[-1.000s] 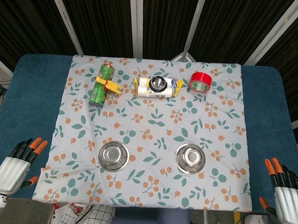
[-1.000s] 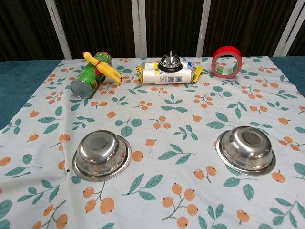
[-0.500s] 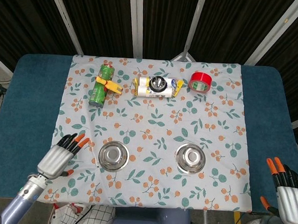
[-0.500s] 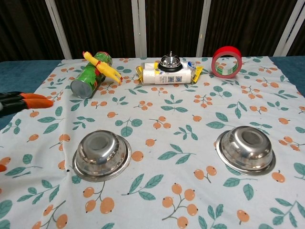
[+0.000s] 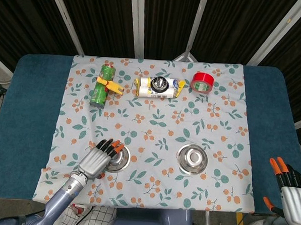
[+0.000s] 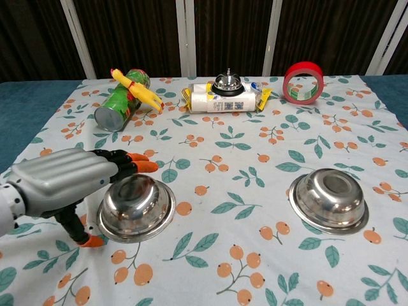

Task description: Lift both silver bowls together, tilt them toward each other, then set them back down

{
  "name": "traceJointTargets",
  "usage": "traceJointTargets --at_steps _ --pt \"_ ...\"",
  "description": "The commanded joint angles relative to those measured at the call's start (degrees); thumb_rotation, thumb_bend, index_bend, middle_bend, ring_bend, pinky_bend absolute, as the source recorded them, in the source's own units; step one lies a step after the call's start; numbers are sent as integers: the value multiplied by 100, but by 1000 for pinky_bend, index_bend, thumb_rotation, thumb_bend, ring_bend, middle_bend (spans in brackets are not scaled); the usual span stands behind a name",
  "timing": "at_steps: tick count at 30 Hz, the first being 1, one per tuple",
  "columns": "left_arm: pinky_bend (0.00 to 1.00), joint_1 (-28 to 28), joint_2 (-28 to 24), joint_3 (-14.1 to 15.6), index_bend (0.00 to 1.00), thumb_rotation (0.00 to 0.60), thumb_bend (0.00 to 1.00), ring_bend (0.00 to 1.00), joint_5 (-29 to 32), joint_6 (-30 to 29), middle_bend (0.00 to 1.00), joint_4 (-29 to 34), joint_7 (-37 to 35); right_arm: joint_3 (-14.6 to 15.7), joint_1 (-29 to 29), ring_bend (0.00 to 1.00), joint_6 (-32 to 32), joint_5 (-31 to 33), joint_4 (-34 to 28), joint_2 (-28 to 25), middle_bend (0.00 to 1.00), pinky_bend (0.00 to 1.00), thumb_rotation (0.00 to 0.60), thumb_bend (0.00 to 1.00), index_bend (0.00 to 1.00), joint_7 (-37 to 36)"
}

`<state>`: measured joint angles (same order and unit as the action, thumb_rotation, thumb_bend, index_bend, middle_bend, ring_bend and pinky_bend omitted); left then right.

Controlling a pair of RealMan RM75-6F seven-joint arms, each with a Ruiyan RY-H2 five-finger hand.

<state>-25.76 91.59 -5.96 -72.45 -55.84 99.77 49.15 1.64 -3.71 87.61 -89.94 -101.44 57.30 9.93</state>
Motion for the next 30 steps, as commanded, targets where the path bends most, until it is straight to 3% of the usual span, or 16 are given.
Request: traceJointTargets --at_steps 1,14,18,26,30 --pt "113 -165 282 -111 0 600 161 0 331 -99 0 -134 365 -3 7 0 -10 6 7 -16 0 116 600 267 0 -35" --pt "134 -603 659 -296 0 600 190 0 1230 -183 14 -367 800 -67 79 0 -124 144 19 -39 0 117 600 267 0 -114" --pt "199 -720 719 -297 16 600 226 25 1446 -199 118 -412 854 -80 94 0 -146 178 19 -44 0 117 600 267 0 -128" --pt "527 -894 774 -276 337 600 347 347 1861 -306 462 -363 1003 -86 92 0 -132 190 15 -46 0 117 600 267 0 -144" --pt "603 -930 693 -234 419 600 378 420 1847 -410 546 -231 932 -84 101 0 -147 196 16 -41 0 117 600 267 0 -130"
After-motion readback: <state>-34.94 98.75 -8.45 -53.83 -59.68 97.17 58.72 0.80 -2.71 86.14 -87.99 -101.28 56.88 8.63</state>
